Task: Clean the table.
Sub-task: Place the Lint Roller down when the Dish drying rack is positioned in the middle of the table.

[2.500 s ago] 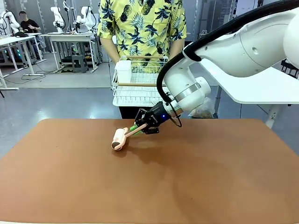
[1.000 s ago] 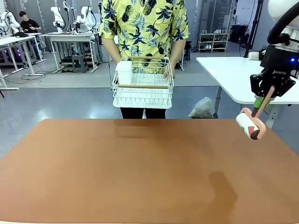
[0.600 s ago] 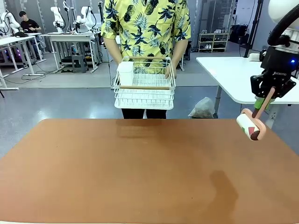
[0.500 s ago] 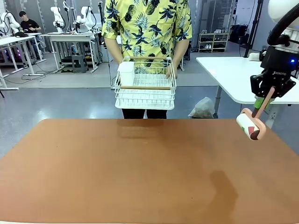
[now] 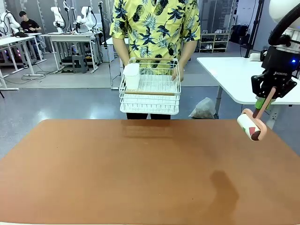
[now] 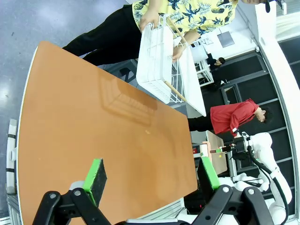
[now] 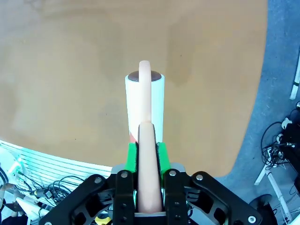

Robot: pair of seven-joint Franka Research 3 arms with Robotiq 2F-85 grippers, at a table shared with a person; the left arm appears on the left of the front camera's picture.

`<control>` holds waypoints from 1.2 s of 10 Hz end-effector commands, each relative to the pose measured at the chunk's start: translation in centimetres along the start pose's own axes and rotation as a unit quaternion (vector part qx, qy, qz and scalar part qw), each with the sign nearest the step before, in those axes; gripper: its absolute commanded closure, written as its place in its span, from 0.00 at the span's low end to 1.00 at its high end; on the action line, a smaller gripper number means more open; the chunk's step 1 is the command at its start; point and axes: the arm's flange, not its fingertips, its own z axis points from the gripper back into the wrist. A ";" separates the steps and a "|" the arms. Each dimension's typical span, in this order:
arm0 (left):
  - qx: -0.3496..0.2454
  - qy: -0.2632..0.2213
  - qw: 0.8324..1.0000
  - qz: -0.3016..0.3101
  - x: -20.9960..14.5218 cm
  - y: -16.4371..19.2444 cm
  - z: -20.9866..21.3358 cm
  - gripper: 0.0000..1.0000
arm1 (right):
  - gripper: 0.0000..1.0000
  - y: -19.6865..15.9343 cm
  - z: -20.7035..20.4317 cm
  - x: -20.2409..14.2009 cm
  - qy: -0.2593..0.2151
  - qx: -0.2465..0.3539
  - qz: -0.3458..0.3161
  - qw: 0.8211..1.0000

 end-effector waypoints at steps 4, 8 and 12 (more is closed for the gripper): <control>-0.005 -0.003 1.000 -0.006 0.0 0.0 0.2 0.00 | 0.79 0.2 0.3 0.2 0.001 0.003 0.007 1.000; -0.005 -0.003 1.000 -0.006 0.0 0.0 0.2 0.00 | 0.79 0.2 0.3 0.2 0.001 0.003 0.007 1.000; -0.005 -0.003 1.000 -0.006 0.0 0.0 0.2 0.00 | 0.79 0.2 0.3 0.2 0.001 0.003 0.007 1.000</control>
